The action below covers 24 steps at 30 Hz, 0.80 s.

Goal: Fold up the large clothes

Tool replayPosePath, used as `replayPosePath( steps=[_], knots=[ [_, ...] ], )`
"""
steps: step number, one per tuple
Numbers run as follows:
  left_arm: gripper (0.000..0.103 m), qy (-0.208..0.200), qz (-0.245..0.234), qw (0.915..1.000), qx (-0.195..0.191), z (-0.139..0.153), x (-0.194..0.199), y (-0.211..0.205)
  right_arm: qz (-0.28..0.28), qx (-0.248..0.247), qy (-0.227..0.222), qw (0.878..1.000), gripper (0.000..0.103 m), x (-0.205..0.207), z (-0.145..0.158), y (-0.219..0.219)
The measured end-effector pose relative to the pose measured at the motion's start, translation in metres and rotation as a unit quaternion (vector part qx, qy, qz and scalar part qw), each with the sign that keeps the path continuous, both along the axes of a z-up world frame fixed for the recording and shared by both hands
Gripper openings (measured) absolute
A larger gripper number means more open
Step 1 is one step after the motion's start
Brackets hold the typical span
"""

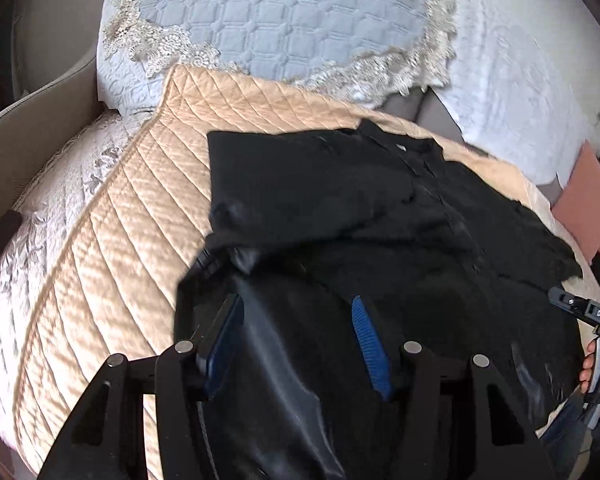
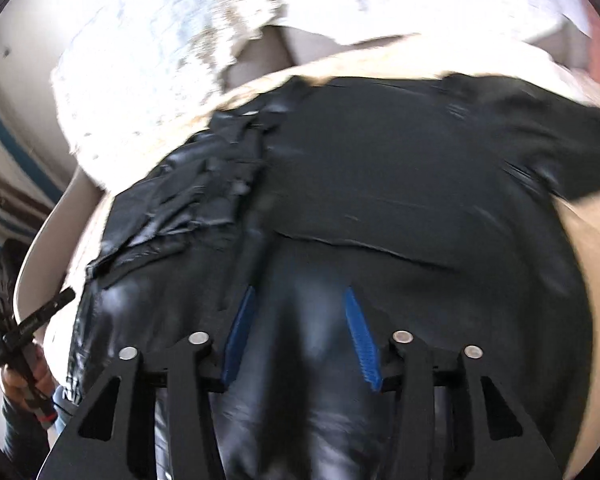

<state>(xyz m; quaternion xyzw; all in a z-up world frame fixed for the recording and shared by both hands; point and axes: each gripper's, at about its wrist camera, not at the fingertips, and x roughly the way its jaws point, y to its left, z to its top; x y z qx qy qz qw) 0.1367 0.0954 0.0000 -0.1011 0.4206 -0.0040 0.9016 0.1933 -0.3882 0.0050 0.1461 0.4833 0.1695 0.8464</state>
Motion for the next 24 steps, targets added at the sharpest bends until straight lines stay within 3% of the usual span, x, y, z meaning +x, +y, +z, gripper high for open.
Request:
replayPosePath(
  steps=[4,13,17,20,24],
  knots=[
    [0.059,0.015,-0.013,0.9998,0.001,-0.004,0.002,-0.017,-0.034,0.008,0.010,0.999,0.050,-0.006,-0.003,-0.031],
    [0.059,0.006,-0.028,0.9991,0.031,0.006,0.027,-0.045,-0.133,0.044,0.001,0.990,0.051,0.009,-0.003,-0.119],
    [0.059,0.011,-0.021,0.9989,0.040,0.001,0.046,-0.049,-0.199,0.041,-0.002,0.979,0.058,0.030,-0.008,-0.174],
    [0.059,0.016,-0.011,0.9981,0.058,-0.006,0.059,-0.052,-0.239,0.043,-0.006,0.970,0.058,0.043,-0.013,-0.211],
    [0.059,0.027,0.004,0.9983,0.052,-0.024,0.067,-0.046,-0.304,0.056,0.007,0.951,0.058,0.064,-0.029,-0.265]
  ],
)
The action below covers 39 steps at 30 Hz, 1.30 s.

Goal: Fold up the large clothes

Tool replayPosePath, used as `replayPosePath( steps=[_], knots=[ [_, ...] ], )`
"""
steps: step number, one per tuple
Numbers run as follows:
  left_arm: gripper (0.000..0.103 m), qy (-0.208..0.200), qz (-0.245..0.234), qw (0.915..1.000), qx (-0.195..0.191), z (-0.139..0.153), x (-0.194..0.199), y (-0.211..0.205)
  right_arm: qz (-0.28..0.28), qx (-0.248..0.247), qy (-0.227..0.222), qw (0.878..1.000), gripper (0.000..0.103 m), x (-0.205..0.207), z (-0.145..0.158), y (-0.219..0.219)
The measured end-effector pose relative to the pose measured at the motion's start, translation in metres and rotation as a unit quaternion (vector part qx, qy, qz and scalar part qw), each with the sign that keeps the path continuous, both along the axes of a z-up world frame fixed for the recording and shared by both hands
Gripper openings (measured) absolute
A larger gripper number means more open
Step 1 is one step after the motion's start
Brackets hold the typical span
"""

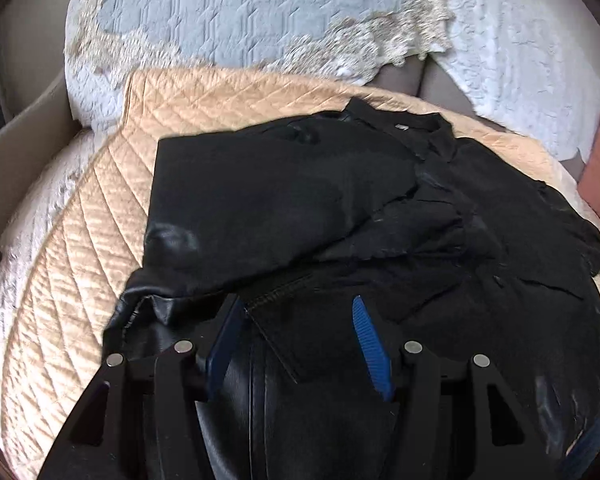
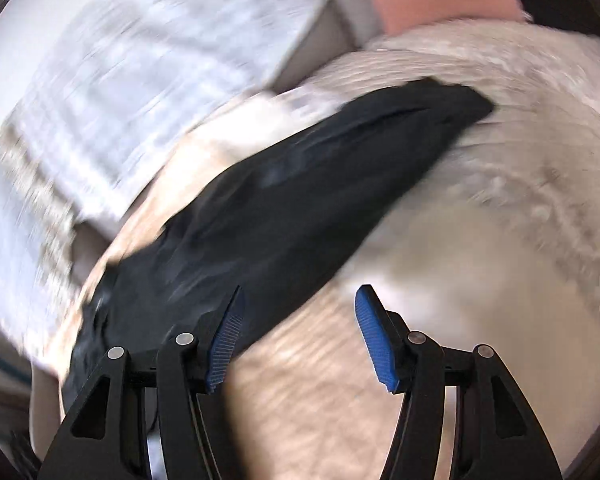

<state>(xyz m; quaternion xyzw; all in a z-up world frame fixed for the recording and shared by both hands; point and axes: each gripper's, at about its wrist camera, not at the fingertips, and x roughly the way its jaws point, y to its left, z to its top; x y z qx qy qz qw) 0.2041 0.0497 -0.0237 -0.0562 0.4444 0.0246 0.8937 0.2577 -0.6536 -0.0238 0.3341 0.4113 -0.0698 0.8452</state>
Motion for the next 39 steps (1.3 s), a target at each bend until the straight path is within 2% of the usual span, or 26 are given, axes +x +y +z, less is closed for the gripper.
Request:
replayPosePath(
  steps=[4,13,15,16,18,20,23,26,31,34,37,39],
  knots=[
    [0.059,0.015,0.016,0.9996,-0.019,-0.022,0.005,0.010,-0.056,0.015,0.011,0.998,0.059,0.020,-0.017,-0.041],
    [0.070,0.005,0.007,0.9997,-0.022,-0.031,0.008,0.010,-0.138,0.064,-0.009,0.988,0.058,0.053,-0.034,-0.094],
    [0.072,0.005,0.005,0.9998,-0.020,-0.032,0.009,0.010,-0.144,0.053,0.011,0.988,0.037,0.061,-0.030,-0.099],
    [0.072,0.005,0.005,0.9998,-0.020,-0.032,0.009,0.010,-0.143,0.039,0.024,0.989,0.008,0.063,-0.027,-0.101],
    [0.073,0.005,0.003,0.9998,-0.018,-0.032,0.009,0.010,-0.132,0.026,0.021,0.991,0.004,0.066,-0.011,-0.099],
    [0.073,0.005,0.003,0.9998,-0.017,-0.032,0.010,0.010,-0.113,0.006,-0.009,0.994,0.003,0.063,0.019,-0.089],
    [0.074,0.005,0.003,0.9999,-0.015,-0.033,0.012,0.008,-0.067,-0.021,-0.049,0.996,0.003,0.062,0.065,-0.058],
    [0.074,0.005,0.003,0.9999,-0.012,-0.033,0.013,0.007,-0.001,-0.039,-0.099,0.994,0.003,0.059,0.116,-0.009],
    [0.073,-0.001,0.006,1.0000,-0.007,-0.028,0.010,0.006,0.123,-0.039,-0.158,0.979,0.003,0.053,0.171,0.103],
    [0.073,-0.018,0.005,0.9998,-0.009,-0.016,0.002,0.006,0.198,-0.025,-0.163,0.966,0.003,0.051,0.172,0.172],
    [0.073,-0.025,0.009,0.9994,-0.022,-0.011,-0.004,0.014,0.284,-0.011,-0.136,0.949,0.007,0.052,0.147,0.246],
    [0.073,-0.020,0.018,0.9992,-0.029,-0.014,-0.006,0.022,0.341,0.005,-0.092,0.935,0.022,0.054,0.111,0.292]
  ],
)
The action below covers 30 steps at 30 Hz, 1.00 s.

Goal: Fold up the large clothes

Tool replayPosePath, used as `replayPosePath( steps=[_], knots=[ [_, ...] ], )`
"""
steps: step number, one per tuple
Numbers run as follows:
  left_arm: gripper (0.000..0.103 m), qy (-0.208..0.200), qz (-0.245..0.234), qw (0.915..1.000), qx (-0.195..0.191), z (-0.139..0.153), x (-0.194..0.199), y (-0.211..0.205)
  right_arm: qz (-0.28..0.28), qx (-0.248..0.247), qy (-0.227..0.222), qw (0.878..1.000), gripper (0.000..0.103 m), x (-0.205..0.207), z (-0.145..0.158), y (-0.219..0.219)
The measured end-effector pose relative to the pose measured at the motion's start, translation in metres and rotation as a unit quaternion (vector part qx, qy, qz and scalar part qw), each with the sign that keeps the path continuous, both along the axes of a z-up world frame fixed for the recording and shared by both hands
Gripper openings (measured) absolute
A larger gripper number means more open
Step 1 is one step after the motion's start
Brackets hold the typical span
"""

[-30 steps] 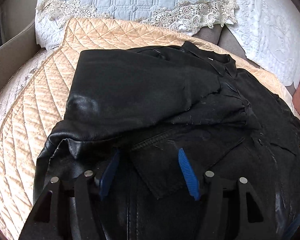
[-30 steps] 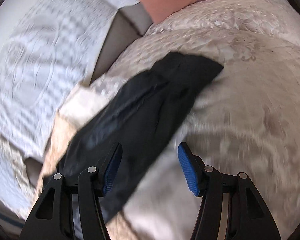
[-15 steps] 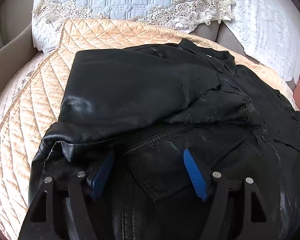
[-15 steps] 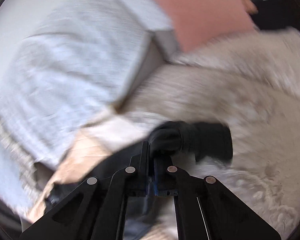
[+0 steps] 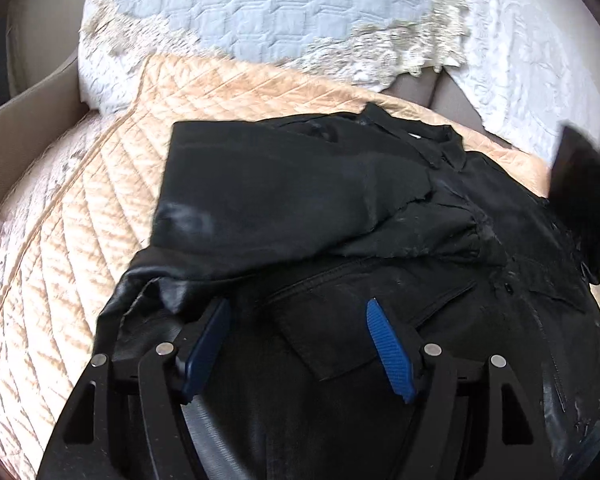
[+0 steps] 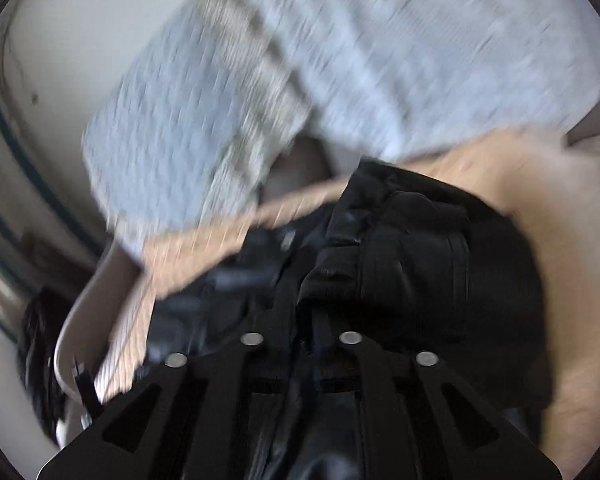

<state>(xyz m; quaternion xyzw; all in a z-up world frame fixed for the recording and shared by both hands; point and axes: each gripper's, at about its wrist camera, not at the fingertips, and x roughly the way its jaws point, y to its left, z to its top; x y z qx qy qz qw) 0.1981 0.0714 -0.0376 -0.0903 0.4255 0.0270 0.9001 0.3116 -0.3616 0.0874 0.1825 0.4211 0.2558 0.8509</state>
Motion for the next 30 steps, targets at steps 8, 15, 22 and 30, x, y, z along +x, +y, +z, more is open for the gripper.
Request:
replayPosePath(
  steps=[8,15,22,30],
  knots=[
    [0.074,0.000,0.005,0.9996,-0.028,-0.014,-0.005,0.012,0.000,0.036,0.104,0.994,0.054,-0.020,-0.092,0.021],
    [0.080,0.001,-0.003,0.9995,-0.032,-0.018,-0.001,0.009,-0.102,0.052,0.137,0.984,0.057,0.004,-0.113,-0.026],
    [0.081,-0.002,-0.006,0.9991,-0.041,-0.019,0.000,0.011,-0.098,0.042,0.167,0.980,0.029,0.035,-0.119,0.007],
    [0.085,0.000,-0.012,0.9992,-0.038,-0.020,0.001,0.009,0.089,0.091,0.084,0.988,0.025,0.026,-0.058,0.105]
  ],
)
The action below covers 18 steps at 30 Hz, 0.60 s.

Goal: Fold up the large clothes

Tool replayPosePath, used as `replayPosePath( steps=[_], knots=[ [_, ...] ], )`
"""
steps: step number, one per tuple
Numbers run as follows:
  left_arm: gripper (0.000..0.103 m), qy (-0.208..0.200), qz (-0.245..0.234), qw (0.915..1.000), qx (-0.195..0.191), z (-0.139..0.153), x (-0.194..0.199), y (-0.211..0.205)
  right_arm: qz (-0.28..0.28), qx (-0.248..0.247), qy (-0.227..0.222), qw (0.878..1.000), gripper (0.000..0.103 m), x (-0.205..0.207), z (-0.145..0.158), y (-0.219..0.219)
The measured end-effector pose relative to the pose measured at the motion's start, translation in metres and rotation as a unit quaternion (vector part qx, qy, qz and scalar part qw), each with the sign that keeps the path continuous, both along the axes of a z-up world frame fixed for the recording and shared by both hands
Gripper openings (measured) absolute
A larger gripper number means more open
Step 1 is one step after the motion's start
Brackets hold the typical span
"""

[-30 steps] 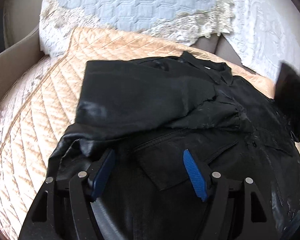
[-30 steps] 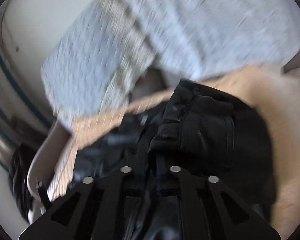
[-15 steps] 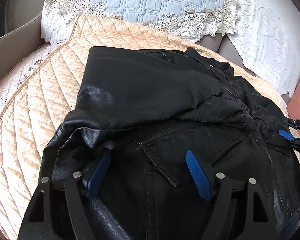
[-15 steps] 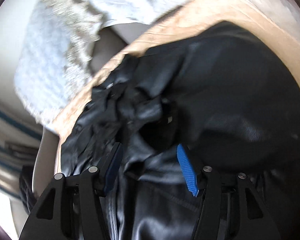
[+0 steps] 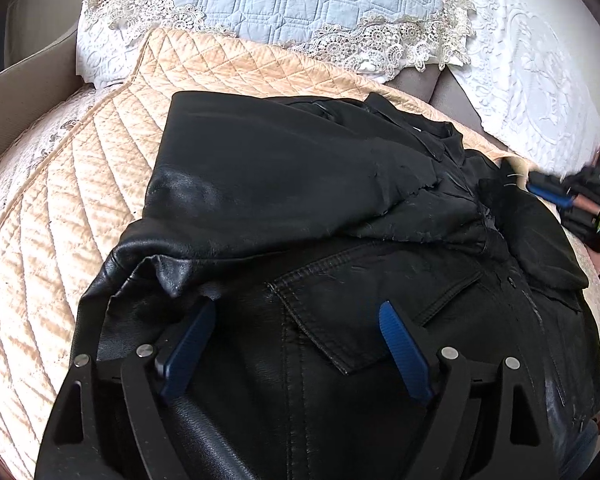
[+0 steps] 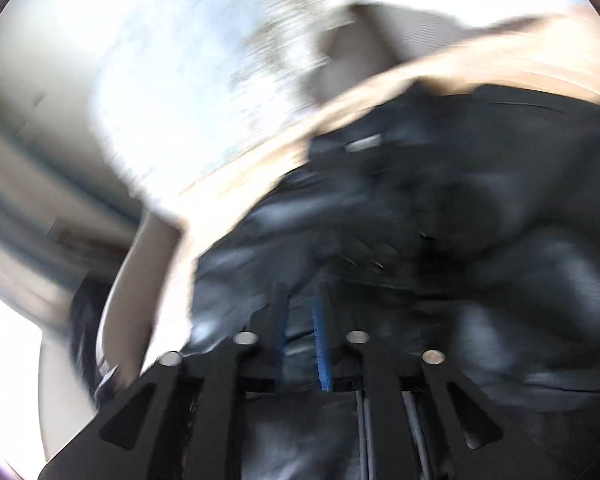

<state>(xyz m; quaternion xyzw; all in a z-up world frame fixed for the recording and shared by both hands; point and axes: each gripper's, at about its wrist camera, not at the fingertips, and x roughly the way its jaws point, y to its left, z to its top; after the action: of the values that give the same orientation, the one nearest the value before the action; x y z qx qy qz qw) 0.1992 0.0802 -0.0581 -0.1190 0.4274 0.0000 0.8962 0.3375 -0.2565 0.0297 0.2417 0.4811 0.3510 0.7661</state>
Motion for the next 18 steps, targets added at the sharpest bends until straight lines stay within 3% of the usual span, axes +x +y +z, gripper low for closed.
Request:
replayPosePath(
  steps=[2,4,6,10,14,16,18],
  knots=[
    [0.085,0.000,0.000,1.0000,0.000,0.000,0.000,0.001,0.026,0.000,-0.030,0.999,0.037,-0.011,0.009,0.011],
    [0.085,0.000,0.000,1.0000,-0.001,-0.001,0.000,0.001,0.013,0.005,-0.044,0.999,0.037,-0.016,0.011,0.003],
    [0.086,-0.001,0.000,1.0000,-0.001,-0.001,0.000,0.001,-0.035,0.001,-0.042,0.998,0.037,-0.012,0.006,-0.017],
    [0.087,0.001,-0.003,1.0000,0.006,-0.002,0.001,-0.002,-0.099,-0.078,-0.021,0.992,0.037,0.002,-0.024,-0.036],
    [0.088,0.003,-0.005,0.9999,0.011,-0.002,0.003,-0.003,-0.021,-0.129,0.028,0.991,0.037,0.004,-0.065,0.000],
    [0.087,0.007,-0.005,0.9999,0.009,0.001,0.003,-0.003,-0.010,-0.142,-0.006,0.990,0.038,-0.007,-0.058,0.005],
    [0.086,0.012,-0.010,0.9999,0.001,0.012,0.003,-0.002,-0.007,-0.118,-0.015,0.993,0.038,-0.012,-0.044,-0.006]
  ],
)
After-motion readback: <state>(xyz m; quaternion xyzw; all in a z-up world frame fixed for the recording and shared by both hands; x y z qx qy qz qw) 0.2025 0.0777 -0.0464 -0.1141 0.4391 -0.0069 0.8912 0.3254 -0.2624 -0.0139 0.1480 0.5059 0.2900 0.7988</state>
